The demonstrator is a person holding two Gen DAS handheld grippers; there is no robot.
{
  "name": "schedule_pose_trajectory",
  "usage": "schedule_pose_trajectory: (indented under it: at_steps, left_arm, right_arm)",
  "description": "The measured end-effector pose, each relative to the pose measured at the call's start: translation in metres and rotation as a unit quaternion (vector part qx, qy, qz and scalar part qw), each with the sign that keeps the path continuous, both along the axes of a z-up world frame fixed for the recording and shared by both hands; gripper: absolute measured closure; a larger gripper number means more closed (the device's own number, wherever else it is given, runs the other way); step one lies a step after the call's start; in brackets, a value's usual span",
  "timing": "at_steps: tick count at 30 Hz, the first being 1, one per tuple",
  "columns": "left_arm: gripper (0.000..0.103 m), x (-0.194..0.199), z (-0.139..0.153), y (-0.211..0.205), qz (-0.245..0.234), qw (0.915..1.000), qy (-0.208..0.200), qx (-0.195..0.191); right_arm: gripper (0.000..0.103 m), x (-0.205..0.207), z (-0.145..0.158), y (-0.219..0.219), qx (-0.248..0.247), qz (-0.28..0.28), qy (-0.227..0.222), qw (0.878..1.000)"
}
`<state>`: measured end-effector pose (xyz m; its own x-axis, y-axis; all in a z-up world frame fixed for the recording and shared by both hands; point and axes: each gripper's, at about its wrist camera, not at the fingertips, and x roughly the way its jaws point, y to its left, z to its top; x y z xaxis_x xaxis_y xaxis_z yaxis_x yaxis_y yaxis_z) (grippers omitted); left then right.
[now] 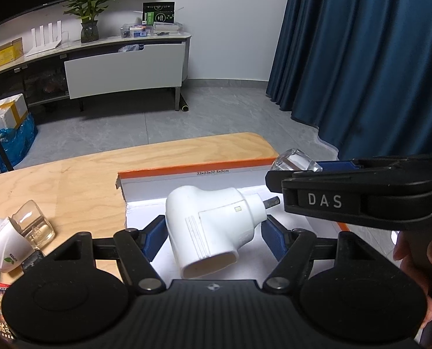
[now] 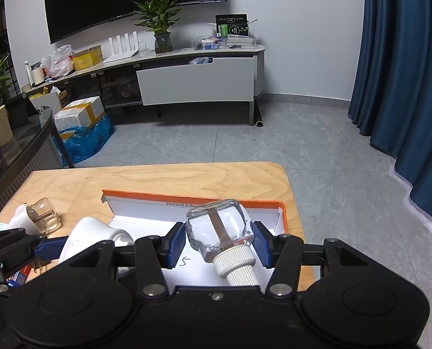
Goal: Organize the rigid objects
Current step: 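Lower the adapter and bottle into the box and open both tools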
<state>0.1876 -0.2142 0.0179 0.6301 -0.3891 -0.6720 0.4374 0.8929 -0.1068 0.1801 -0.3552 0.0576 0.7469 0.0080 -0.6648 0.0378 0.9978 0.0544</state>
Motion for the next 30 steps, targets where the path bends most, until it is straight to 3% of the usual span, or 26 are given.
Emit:
schedule_pose_trajectory:
  at_steps: [26,30]
  left_arm:
    - [0.03,0.021,-0.027,-0.018,-0.013,0.9993,0.033,-0.014]
    - [0.012,0.017,-0.024,-0.016,-0.023,0.9986,0.039,-0.026]
  right_arm:
    - [0.04,0.025,-0.019,-0.004,-0.013,-0.011,0.02,1.0]
    - [0.04,0.014,-0.012,-0.008,-0.004,-0.021,0.008,1.0]
